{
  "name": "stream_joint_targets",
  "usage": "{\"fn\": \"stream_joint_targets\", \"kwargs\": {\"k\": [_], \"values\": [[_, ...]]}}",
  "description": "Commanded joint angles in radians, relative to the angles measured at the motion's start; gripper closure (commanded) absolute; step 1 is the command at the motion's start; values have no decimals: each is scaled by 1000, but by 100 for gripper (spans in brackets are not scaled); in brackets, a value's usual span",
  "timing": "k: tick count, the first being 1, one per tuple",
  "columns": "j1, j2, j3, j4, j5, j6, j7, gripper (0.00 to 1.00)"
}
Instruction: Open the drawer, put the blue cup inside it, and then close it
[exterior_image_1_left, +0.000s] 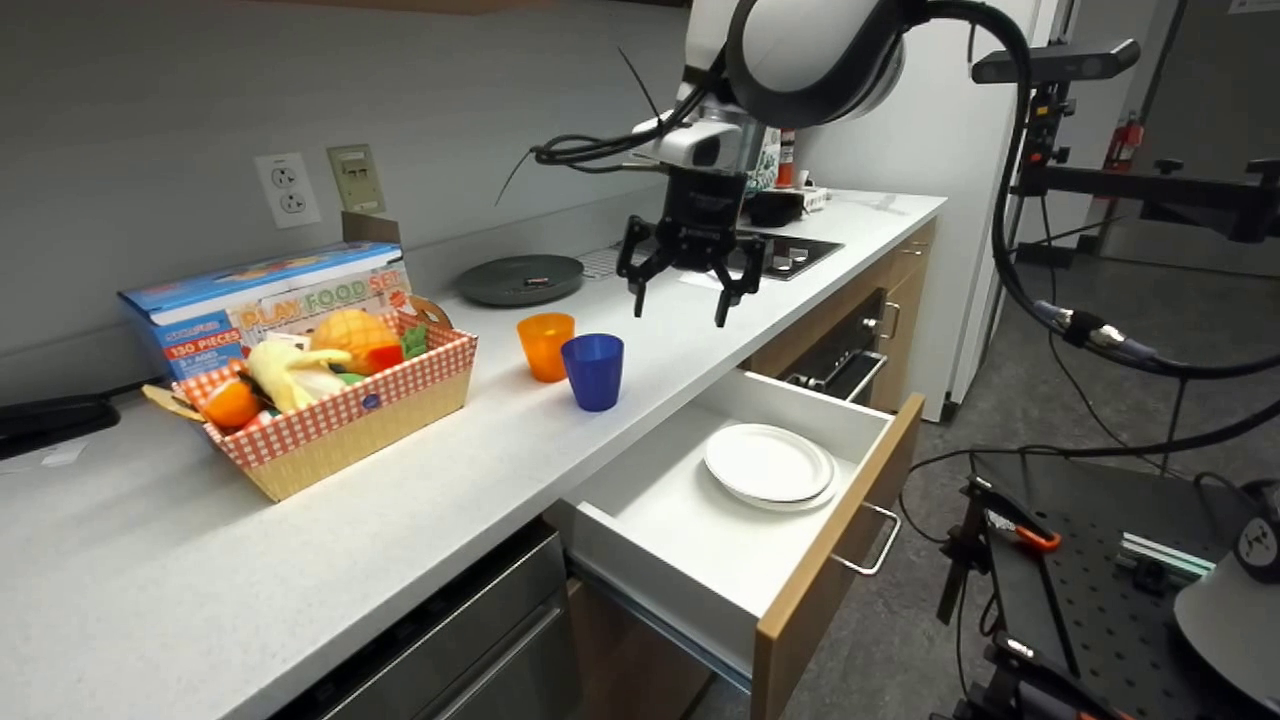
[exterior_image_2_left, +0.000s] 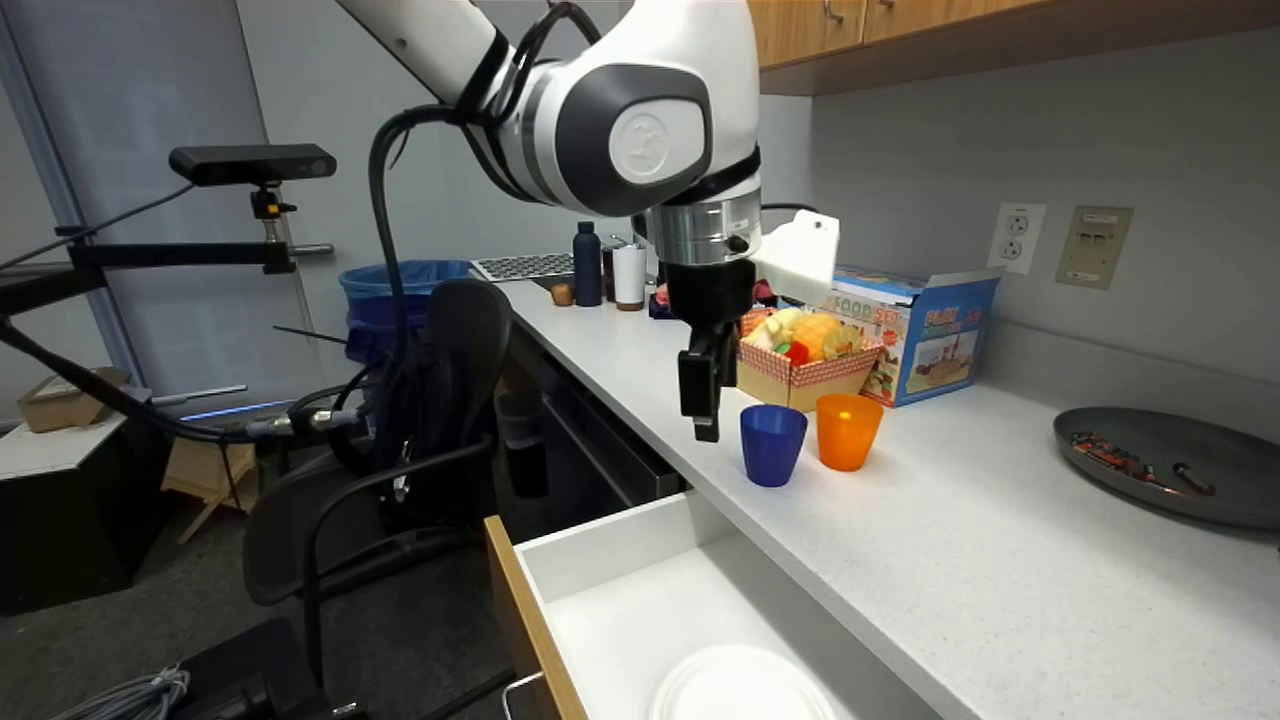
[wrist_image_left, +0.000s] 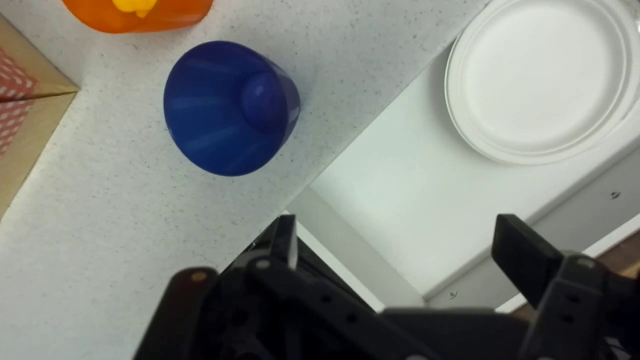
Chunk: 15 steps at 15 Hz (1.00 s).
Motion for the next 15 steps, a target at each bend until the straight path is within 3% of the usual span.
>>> {"fn": "stream_joint_targets", "kwargs": {"k": [1,6,15], "values": [[-92,79,73,78,4,5,-121,0],[-137,159,145,153,-33,34,-112,0],[-186,322,190,280,-153,72,-58,0]]}}
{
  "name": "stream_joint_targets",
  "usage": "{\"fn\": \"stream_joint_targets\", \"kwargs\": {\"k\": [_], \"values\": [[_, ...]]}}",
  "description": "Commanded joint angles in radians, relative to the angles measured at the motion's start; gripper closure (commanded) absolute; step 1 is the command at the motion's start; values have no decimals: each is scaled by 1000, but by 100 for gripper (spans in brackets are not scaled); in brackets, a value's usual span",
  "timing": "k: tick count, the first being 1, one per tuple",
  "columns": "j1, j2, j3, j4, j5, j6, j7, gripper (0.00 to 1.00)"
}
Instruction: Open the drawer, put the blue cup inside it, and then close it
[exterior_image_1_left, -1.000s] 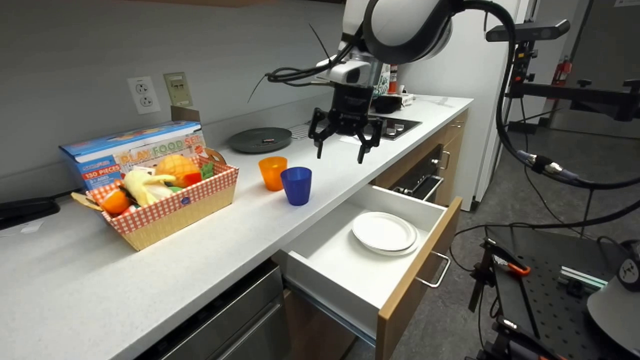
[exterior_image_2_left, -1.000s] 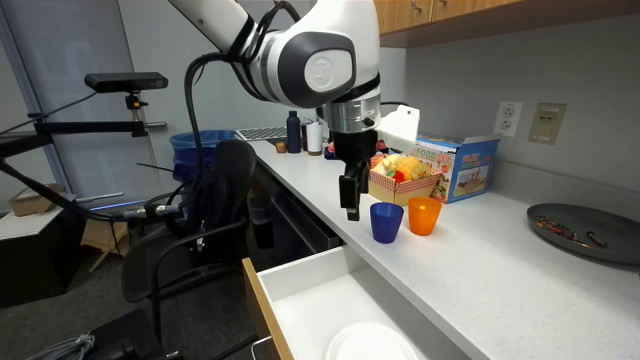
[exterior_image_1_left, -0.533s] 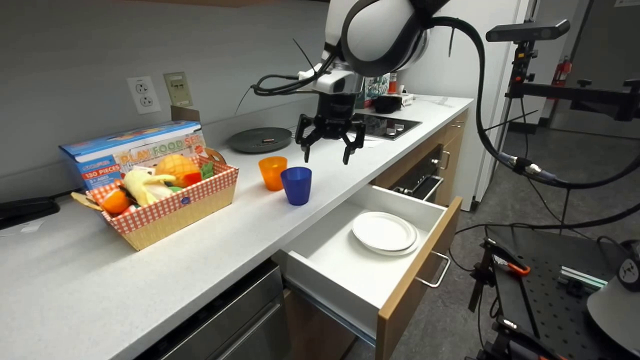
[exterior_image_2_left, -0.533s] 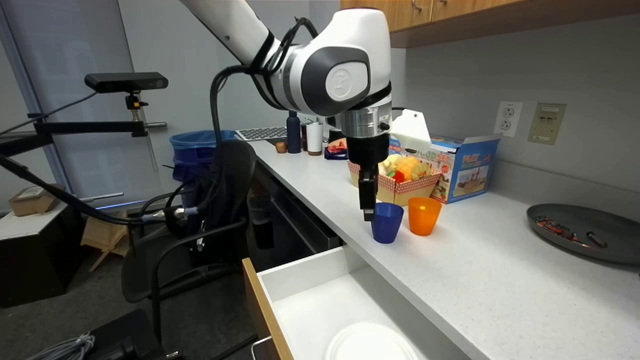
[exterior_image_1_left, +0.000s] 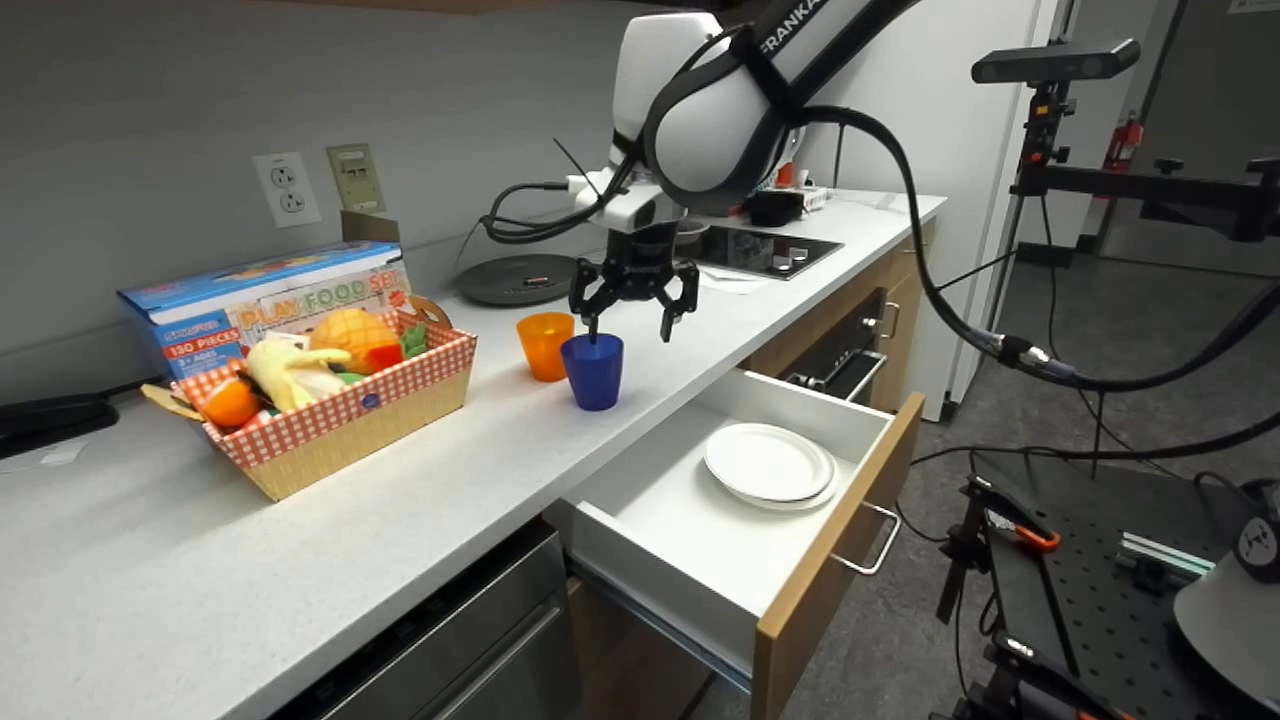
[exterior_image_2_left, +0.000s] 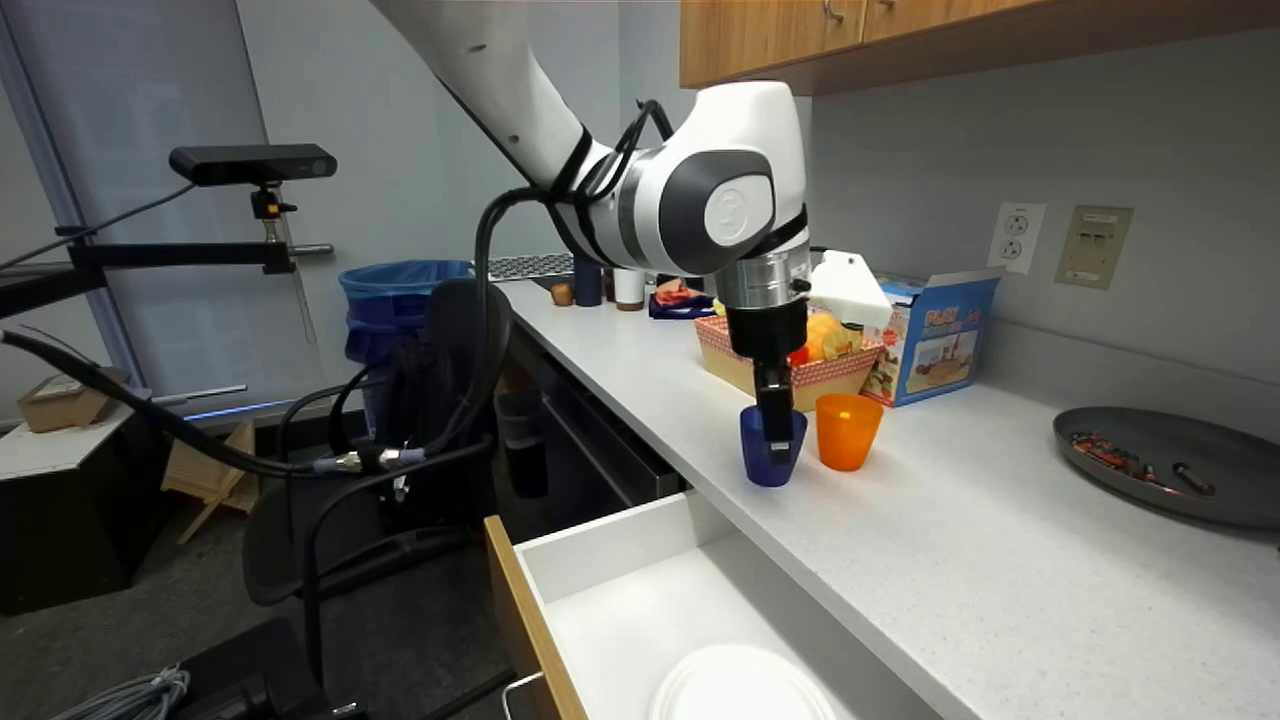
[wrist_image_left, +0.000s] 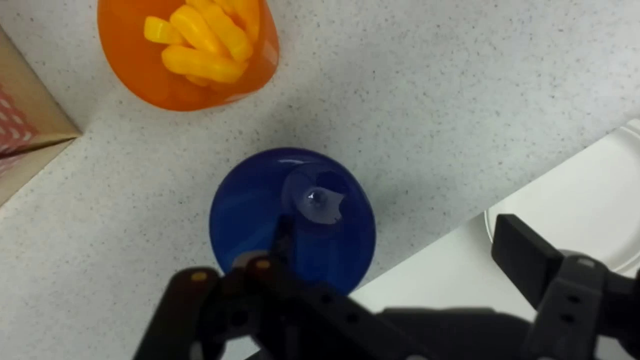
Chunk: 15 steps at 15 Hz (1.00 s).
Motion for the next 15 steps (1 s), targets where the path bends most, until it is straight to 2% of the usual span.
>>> {"fn": "stream_joint_targets", "kwargs": {"k": [1,2,3,12,13,15], "values": [[-31,59,41,67,-32,0,24,0],[-34,67,47,75,-29,1,24,25],[-36,72,52,81,-28,-1,25,26],[-23,63,95,86,-36,-6,112,95],[-24,64,99,86,-35,-6,115,100],[-24,65,101,86,-38,-1,120,100]]}}
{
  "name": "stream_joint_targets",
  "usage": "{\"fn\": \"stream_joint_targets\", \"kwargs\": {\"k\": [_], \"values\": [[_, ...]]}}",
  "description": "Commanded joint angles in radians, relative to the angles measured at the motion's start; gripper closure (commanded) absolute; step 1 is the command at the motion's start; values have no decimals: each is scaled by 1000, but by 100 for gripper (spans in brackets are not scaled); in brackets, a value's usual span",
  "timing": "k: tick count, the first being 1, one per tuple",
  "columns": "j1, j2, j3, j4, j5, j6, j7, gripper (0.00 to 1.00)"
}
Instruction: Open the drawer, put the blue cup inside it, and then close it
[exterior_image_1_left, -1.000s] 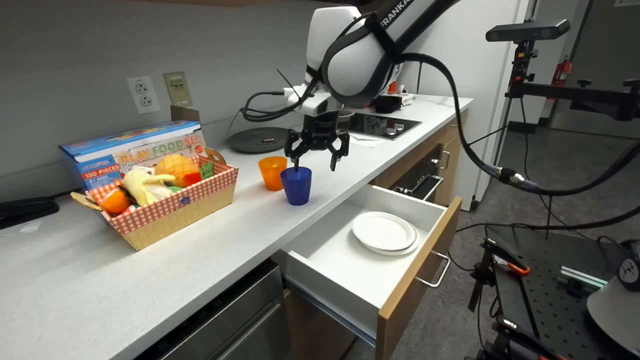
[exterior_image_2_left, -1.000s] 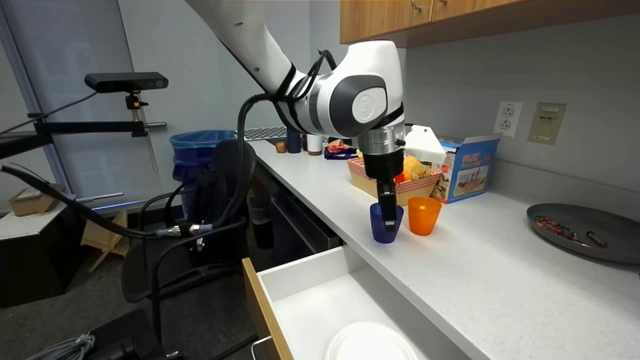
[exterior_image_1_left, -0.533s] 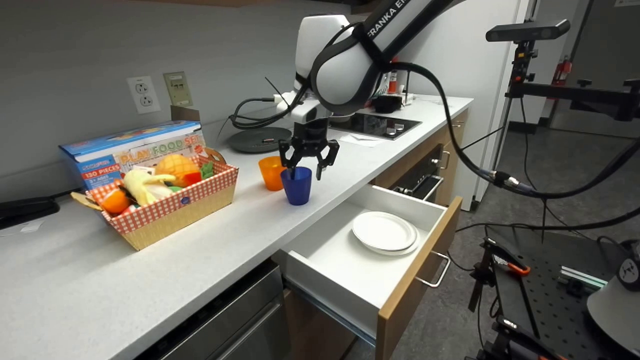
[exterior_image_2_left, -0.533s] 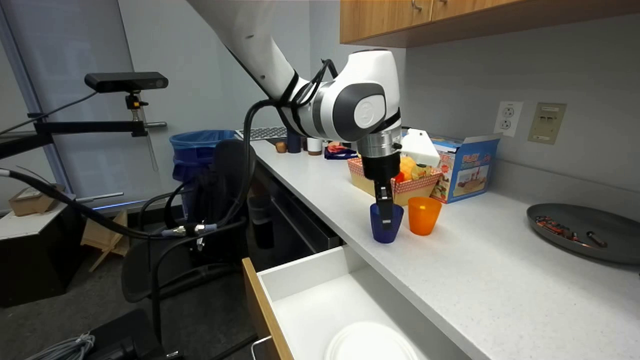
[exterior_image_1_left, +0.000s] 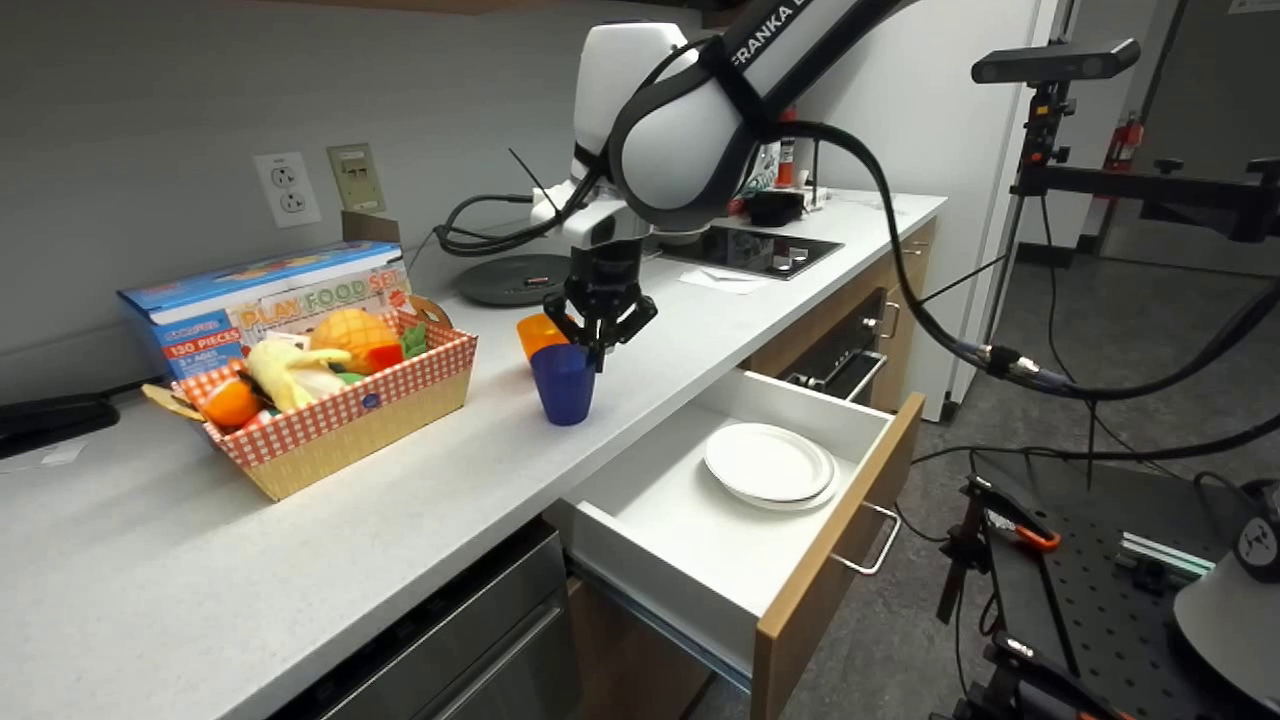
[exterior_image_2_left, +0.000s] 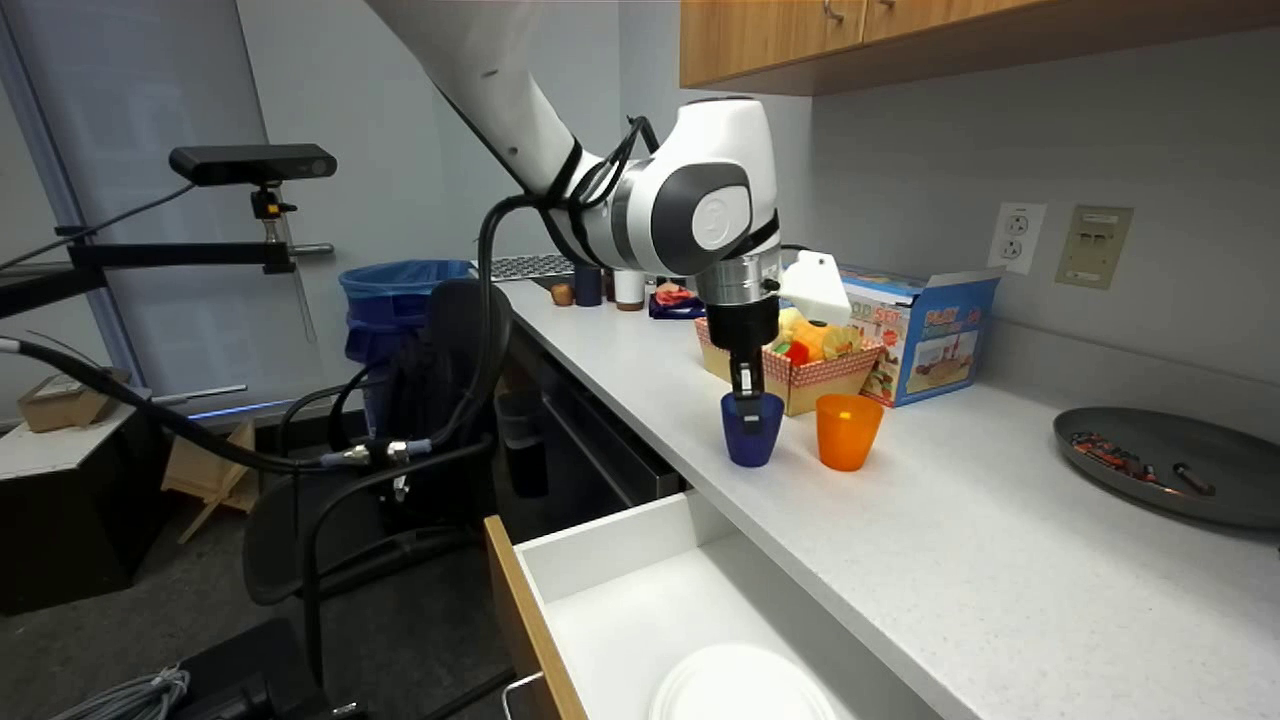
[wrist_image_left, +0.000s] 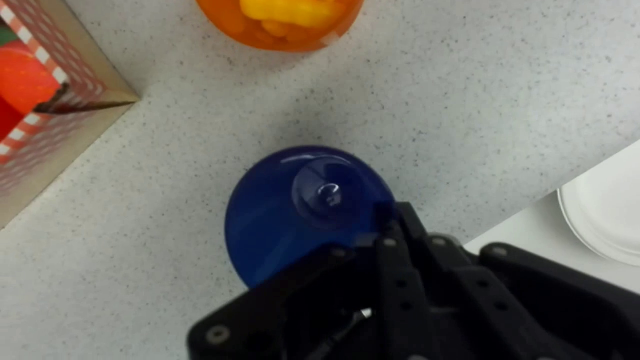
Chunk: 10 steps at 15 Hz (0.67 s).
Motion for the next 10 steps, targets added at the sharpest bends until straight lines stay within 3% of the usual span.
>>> {"fn": "stream_joint_targets", "kwargs": {"k": [1,4,5,10], "values": [[-14,8,15,22,-34,3,27,100],[-14,8,14,22,-40,0,22,99],[-28,-65,5,-57,-36,-17,19,99],[-40,-225,11,-234,-31,-30,-18,99]]}}
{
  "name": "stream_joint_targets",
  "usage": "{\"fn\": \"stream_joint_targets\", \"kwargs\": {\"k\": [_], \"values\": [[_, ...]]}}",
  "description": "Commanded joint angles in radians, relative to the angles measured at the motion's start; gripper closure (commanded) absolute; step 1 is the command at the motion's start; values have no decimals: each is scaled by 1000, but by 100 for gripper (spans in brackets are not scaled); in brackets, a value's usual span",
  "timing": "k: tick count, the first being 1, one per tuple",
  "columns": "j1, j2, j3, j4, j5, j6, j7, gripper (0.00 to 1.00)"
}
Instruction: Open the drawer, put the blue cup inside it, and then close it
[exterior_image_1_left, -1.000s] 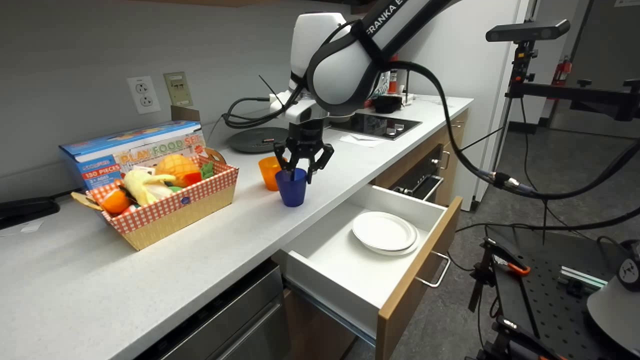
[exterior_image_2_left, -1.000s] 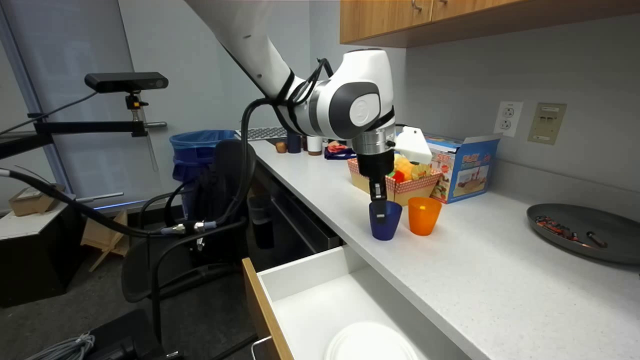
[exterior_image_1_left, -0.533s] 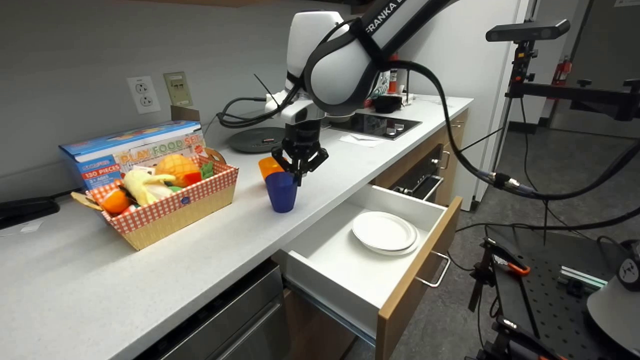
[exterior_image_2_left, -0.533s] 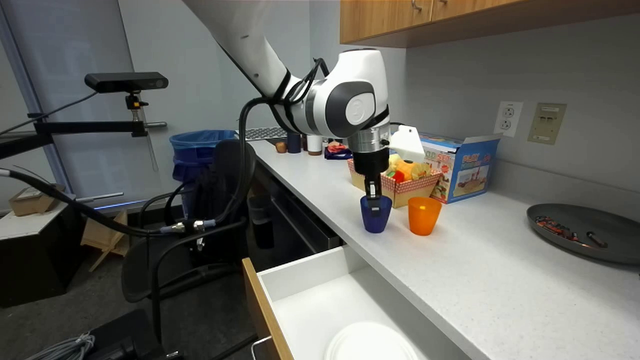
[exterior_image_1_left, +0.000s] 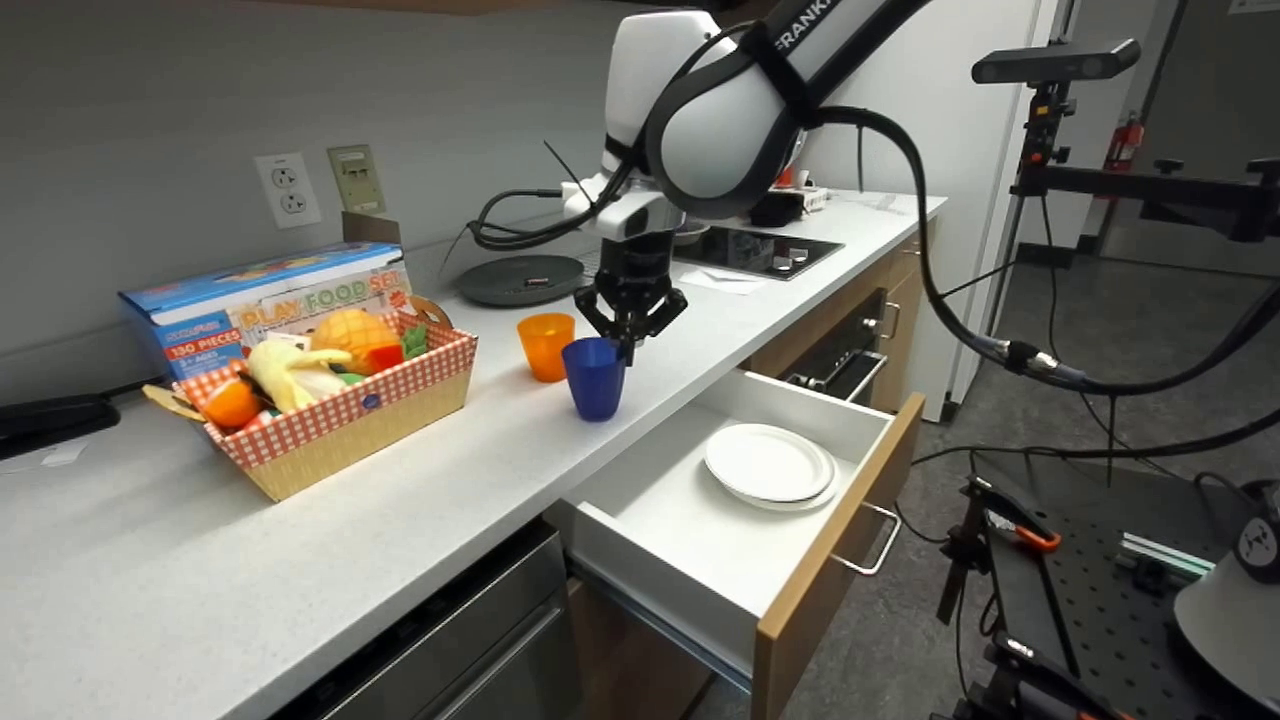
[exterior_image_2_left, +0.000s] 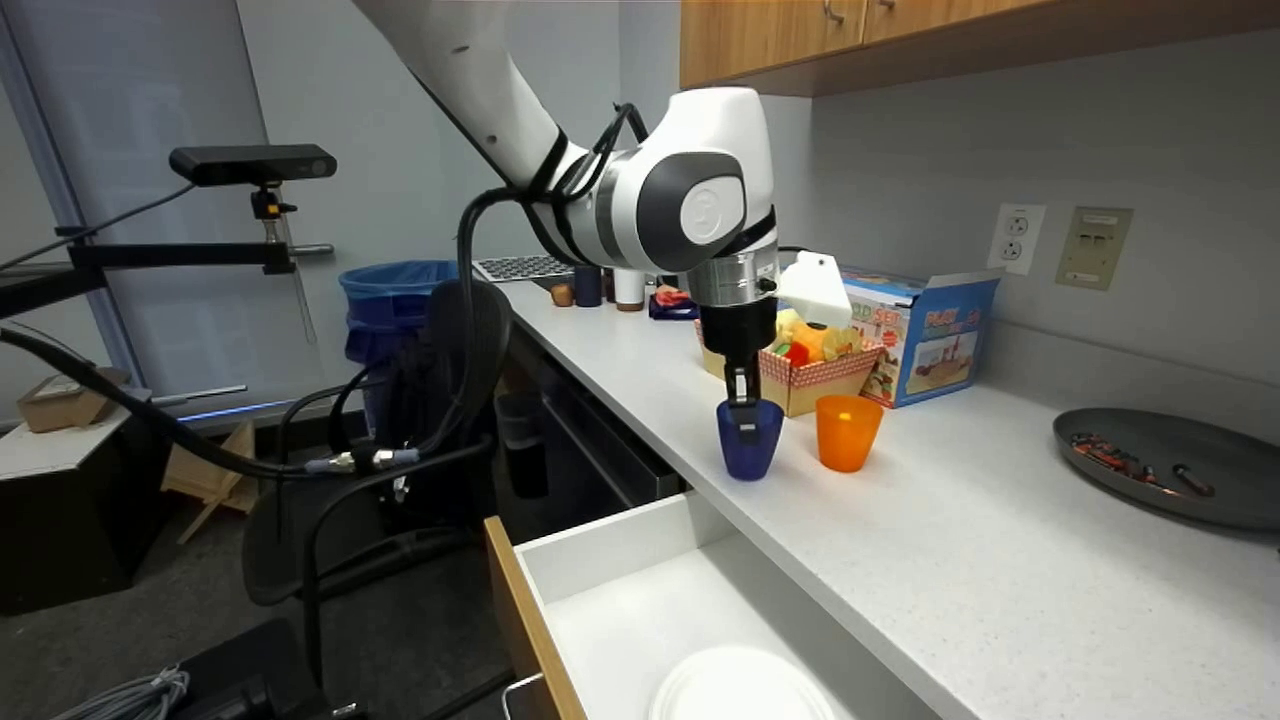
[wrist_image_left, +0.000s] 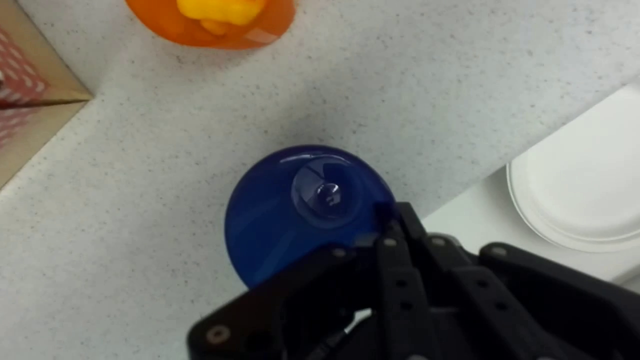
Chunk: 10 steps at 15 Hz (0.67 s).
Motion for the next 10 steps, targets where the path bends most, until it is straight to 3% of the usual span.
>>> {"fn": "stream_joint_targets", "kwargs": {"k": [1,6,10], "values": [[-16,-178,15,-176,2,-33,-29,99],[14,-312,1,-343,3,-77,-9,99],[16,-267,-14,-388,-11,-41,2,99]]}}
